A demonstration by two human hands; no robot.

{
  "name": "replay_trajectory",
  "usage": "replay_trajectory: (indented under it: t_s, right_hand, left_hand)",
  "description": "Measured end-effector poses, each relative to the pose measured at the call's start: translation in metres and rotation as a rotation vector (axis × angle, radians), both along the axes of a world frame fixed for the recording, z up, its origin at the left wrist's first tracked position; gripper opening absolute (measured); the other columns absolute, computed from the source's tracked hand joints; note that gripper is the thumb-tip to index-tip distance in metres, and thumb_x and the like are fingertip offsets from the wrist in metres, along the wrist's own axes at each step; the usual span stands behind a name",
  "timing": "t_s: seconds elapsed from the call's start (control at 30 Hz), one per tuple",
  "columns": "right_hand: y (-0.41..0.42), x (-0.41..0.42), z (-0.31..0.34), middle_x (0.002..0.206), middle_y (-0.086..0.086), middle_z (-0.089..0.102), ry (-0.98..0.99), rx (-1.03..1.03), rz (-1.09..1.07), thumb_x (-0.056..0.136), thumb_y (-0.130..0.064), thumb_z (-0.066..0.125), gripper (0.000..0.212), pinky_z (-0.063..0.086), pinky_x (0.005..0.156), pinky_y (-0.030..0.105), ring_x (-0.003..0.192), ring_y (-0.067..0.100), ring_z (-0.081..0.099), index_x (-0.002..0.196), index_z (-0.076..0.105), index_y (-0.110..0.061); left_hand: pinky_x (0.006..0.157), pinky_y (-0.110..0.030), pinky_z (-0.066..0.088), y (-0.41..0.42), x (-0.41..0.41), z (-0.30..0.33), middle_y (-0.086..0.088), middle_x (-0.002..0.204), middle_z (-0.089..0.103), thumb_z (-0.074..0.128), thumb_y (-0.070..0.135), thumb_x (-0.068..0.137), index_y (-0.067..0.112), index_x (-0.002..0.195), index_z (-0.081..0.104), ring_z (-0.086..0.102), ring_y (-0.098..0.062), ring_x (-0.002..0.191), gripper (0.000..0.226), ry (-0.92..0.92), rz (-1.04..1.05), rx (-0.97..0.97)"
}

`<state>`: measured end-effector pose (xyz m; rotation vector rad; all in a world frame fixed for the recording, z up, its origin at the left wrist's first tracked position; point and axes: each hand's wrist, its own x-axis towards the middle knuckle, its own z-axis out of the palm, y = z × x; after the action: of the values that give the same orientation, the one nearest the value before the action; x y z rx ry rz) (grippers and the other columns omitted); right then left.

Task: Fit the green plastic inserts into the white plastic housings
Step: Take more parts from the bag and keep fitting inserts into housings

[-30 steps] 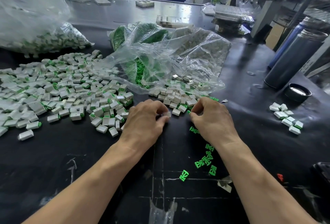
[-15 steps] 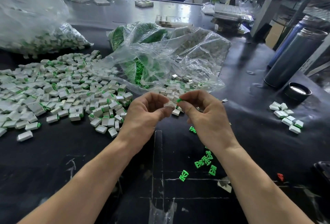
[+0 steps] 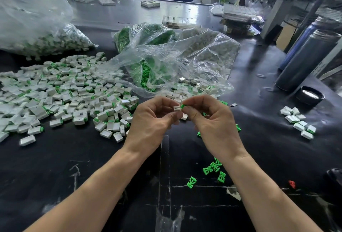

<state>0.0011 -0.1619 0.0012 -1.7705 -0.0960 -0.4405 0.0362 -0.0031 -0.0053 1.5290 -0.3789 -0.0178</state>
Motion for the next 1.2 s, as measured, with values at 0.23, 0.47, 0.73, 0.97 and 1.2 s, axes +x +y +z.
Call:
replay_trajectory:
  t_s: [0.23, 0.47, 0.73, 0.97, 1.2]
  right_hand:
    - [0.0005, -0.0009, 0.0023, 0.086, -0.013, 0.076, -0.021, 0.005, -0.006, 0.092, -0.009, 0.077, 0.021, 0.048, 0.066, 0.011, 0.072, -0.001, 0.066, 0.093, 0.076, -0.03]
    - [0.0036, -0.0018, 0.0012, 0.088, -0.01, 0.076, -0.026, 0.005, -0.031, 0.092, -0.01, 0.077, 0.021, 0.048, 0.068, 0.016, 0.077, 0.004, 0.069, 0.093, 0.075, -0.032]
    - [0.0012, -0.0028, 0.0035, 0.084, -0.013, 0.076, -0.03, 0.042, -0.043, 0.093, -0.01, 0.076, 0.022, 0.051, 0.065, 0.015, 0.073, 0.001, 0.068, 0.093, 0.075, -0.031]
    - [0.0024, -0.0021, 0.0007, 0.088, -0.008, 0.077, 0.016, 0.017, -0.038, 0.091, -0.01, 0.078, 0.019, 0.052, 0.071, 0.027, 0.078, 0.008, 0.07, 0.093, 0.077, -0.028]
    - [0.0015, -0.0022, 0.0015, 0.089, -0.009, 0.077, 0.02, 0.015, -0.042, 0.091, -0.012, 0.078, 0.019, 0.051, 0.07, 0.023, 0.078, 0.006, 0.069, 0.092, 0.076, -0.03]
  left_hand:
    - [0.062, -0.019, 0.051, 0.001, -0.0009, -0.0003, 0.005, 0.08, 0.076, 0.081, 0.012, 0.085, 0.026, 0.093, 0.079, 0.063, -0.004, 0.066, 0.017, -0.013, -0.006, 0.002]
    - [0.067, -0.023, 0.059, -0.0023, -0.0061, 0.0011, -0.004, 0.082, 0.079, 0.076, 0.007, 0.089, 0.025, 0.102, 0.08, 0.069, -0.014, 0.068, 0.022, 0.039, 0.001, -0.036]
    - [0.078, -0.032, 0.063, -0.0054, -0.0066, 0.0025, -0.007, 0.094, 0.08, 0.073, 0.017, 0.088, 0.018, 0.11, 0.077, 0.077, -0.025, 0.084, 0.022, 0.143, -0.054, -0.106]
    - [0.061, -0.027, 0.06, -0.0025, -0.0016, -0.0021, -0.013, 0.081, 0.077, 0.088, 0.027, 0.061, 0.013, 0.092, 0.069, 0.075, -0.023, 0.068, 0.039, 0.221, -0.025, -0.116]
    - [0.066, -0.026, 0.061, -0.002, -0.0033, 0.0005, -0.012, 0.087, 0.079, 0.083, 0.02, 0.074, 0.012, 0.1, 0.077, 0.078, -0.024, 0.078, 0.028, 0.203, -0.061, -0.118]
